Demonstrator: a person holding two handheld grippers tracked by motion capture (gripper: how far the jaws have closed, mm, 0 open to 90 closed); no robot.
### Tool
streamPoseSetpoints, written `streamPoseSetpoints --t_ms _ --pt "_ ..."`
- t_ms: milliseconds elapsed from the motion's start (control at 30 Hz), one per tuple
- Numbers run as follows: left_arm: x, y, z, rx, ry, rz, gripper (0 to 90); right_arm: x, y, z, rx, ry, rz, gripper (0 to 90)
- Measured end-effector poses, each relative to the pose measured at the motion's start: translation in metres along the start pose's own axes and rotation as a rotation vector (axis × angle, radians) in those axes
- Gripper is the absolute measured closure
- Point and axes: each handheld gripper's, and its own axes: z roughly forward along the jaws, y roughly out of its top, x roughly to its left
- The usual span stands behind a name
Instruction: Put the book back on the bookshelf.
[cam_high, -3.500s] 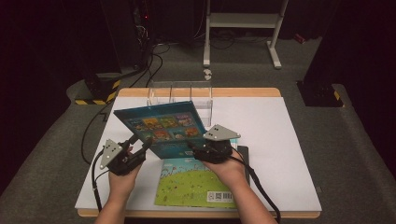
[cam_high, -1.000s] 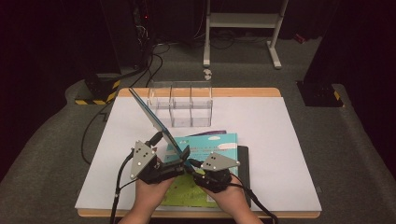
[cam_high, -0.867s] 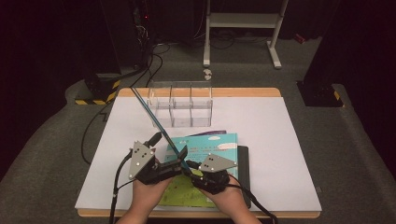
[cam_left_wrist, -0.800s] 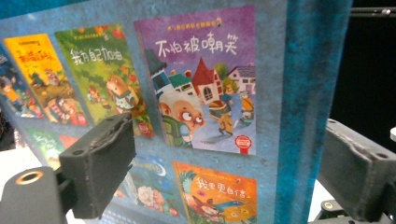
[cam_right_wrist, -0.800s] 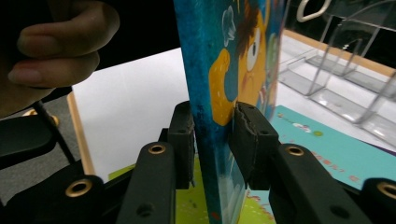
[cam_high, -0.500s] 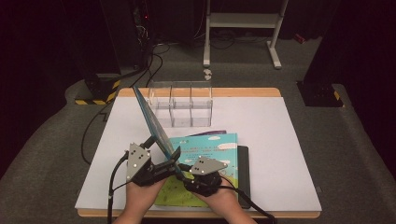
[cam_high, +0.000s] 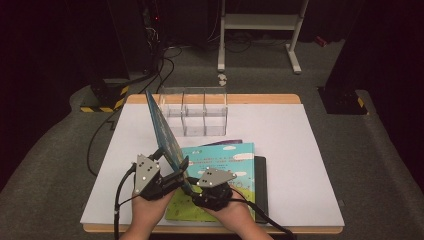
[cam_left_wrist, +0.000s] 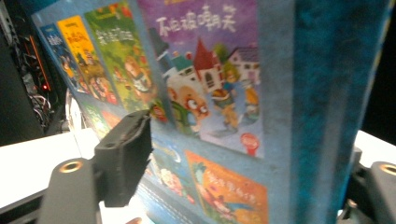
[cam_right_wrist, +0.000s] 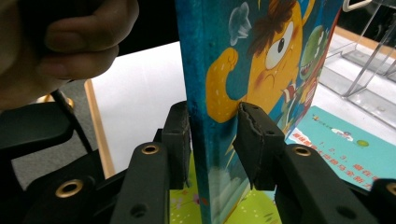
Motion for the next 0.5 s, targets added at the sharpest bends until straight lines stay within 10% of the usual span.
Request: streamPoseSetpoints --t_ms 233,500 --pt "0.002 -0.003 -0.002 -0.012 -0.003 0.011 29.7 -0.008 -0.004 -0.029 -0.063 -0.012 0.034 56.6" --pt "0.003 -0.003 -0.003 -0.008 -0.002 0.014 29.9 -0.048 -0.034 -0.074 -0.088 -0.266 0.09 55.3"
